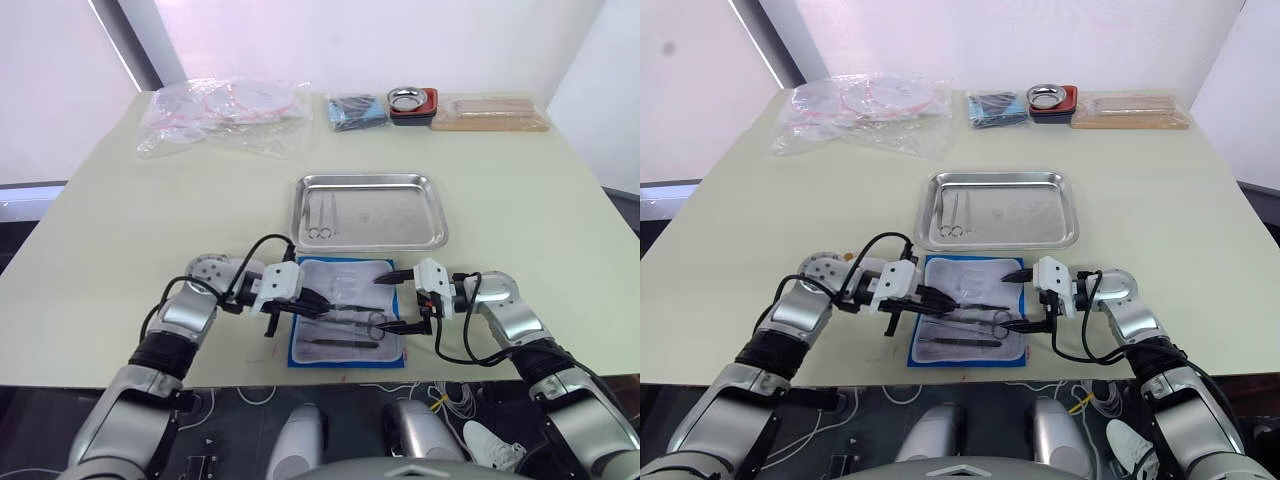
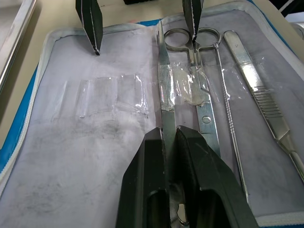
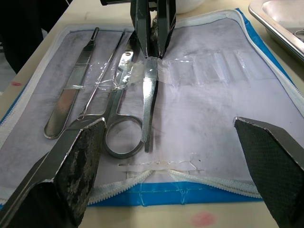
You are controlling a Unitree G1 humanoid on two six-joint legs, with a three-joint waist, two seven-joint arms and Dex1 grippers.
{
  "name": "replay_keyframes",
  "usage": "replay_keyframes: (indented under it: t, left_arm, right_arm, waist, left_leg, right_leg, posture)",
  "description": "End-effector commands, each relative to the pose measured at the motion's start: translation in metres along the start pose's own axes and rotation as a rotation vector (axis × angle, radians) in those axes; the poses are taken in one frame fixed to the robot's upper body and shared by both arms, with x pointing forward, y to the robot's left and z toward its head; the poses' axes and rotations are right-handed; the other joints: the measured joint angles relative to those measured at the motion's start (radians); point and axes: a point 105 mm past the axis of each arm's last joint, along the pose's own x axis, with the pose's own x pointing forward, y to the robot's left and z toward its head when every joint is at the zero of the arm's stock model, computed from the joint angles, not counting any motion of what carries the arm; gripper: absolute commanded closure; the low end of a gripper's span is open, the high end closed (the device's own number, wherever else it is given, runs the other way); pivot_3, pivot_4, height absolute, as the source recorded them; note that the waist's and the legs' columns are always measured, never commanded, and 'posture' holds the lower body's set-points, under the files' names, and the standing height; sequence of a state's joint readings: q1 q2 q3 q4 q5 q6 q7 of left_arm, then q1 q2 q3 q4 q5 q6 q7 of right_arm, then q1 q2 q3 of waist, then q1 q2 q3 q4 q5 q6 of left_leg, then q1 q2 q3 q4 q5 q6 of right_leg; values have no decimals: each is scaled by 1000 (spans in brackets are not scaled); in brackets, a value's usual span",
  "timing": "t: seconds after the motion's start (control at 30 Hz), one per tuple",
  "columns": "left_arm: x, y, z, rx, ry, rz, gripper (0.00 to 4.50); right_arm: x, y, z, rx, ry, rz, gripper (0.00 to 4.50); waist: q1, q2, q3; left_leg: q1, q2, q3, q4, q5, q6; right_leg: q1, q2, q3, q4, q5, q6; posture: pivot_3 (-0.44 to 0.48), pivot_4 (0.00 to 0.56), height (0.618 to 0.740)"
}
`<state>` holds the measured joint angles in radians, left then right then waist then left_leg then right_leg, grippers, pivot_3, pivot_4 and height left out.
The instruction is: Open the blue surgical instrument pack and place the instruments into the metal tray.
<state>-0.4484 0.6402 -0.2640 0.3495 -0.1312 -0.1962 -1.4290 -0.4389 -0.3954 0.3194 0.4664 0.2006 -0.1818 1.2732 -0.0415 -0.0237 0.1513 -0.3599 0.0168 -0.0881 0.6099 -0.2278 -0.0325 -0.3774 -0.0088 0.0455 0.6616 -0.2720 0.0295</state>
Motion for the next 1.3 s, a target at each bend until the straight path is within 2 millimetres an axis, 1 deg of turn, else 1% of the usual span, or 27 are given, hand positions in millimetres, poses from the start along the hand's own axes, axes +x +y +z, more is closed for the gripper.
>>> replay_keyframes:
  t: [0.03, 0.17, 0.43, 0.5, 0.77, 0.93, 1.17, 1.3]
  left_arm:
    - [1, -9, -11, -65, 53, -30, 4480]
    - [-9, -4, -2, -47, 102, -17, 4480]
    - [-12, -3, 15, -44, 137, -15, 4480]
    - [-14, -6, 16, -41, 157, -29, 4480]
    - [-26, -1, 20, -62, 219, 2, 4480]
    - [-32, -3, 22, -82, 236, -6, 4480]
    - [-45, -6, 24, -93, 265, -13, 4480]
    - [-56, -5, 26, -94, 286, -3, 4480]
  right_arm:
    - [-4, 23, -52, 141, 192, 39, 0]
    - [-5, 25, -55, 146, 210, 54, 0]
    - [-3, 27, -56, 146, 221, 64, 0]
    - [-3, 27, -57, 146, 222, 67, 0]
    - [-3, 28, -57, 145, 226, 74, 0]
    - [-2, 28, -57, 144, 226, 75, 0]
    - [-1, 29, -57, 146, 225, 76, 0]
    - [0, 28, -57, 145, 222, 76, 0]
  waist:
    - [0, 0, 0]
    - [-1, 0, 0]
    - [-2, 0, 0]
    - [-2, 0, 1]
    - [-2, 0, 1]
    - [-2, 0, 1]
    - [-2, 0, 1]
    - [-2, 0, 2]
  left_leg:
    - [0, 0, 0, 0, 0, 0]
    - [0, 0, 0, 0, 0, 0]
    - [0, 0, 0, 0, 0, 0]
    - [-1, 0, 0, 0, 0, 0]
    - [-1, 1, 0, 0, 0, 0]
    - [-1, 1, 0, 0, 0, 0]
    - [-1, 2, 0, 0, 0, 0]
    - [-1, 2, 0, 0, 0, 0]
  right_leg:
    - [0, 0, 0, 0, 0, 0]
    - [0, 0, 0, 0, 0, 0]
    - [0, 0, 0, 0, 0, 0]
    - [0, 0, 0, 0, 0, 0]
    - [-1, 1, 0, 0, 0, 0]
    - [-1, 1, 0, 0, 0, 0]
    - [-1, 1, 0, 0, 0, 0]
    - [-1, 1, 0, -1, 0, 0]
  posture:
    - [0, 150, 740]
    - [0, 150, 740]
    - [0, 150, 740]
    - [0, 150, 740]
    - [0, 150, 740]
    - [0, 150, 740]
    - [0, 150, 740]
    - [0, 150, 740]
